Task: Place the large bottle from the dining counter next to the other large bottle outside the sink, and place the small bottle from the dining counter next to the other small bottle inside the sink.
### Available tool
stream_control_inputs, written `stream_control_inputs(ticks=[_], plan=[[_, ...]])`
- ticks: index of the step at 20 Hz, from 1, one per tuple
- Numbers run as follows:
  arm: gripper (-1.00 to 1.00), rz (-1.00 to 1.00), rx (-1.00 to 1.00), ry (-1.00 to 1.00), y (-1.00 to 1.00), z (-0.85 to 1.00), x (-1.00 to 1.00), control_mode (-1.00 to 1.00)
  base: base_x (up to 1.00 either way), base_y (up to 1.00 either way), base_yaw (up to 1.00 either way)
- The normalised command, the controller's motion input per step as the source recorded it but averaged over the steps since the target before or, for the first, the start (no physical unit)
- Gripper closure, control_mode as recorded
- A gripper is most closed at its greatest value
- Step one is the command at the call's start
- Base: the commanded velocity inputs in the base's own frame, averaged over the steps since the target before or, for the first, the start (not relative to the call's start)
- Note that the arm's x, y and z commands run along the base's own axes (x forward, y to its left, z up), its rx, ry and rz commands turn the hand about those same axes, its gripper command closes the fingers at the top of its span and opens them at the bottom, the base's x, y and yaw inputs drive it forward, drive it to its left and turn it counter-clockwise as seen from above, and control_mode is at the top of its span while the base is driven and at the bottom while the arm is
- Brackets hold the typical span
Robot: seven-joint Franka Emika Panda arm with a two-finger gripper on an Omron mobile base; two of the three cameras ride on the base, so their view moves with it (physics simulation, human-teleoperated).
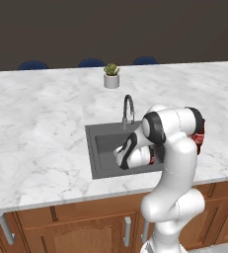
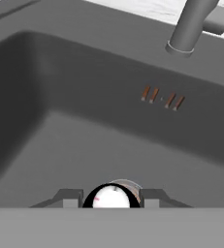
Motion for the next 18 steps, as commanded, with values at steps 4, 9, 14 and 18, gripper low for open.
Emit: stream_control_inputs(ticks=[4, 9, 14, 18], plan=[[1.0, 0.02, 0.0, -0.06, -0.01, 0.0, 0.04, -1.0, 0.0, 0.0, 0.0], [1.0, 0.02, 0.0, -0.03, -0.01, 0.0, 0.1, -1.0, 0.0, 0.0, 0.0], [1.0, 0.01, 0.0, 0.0, 0.0, 0.0, 0.13, -1.0, 0.0, 0.0, 0.0], [1.0, 0.0, 0.0, 0.0, 0.0, -0.09, 0.24, -1.0, 0.0, 0.0, 0.0]])
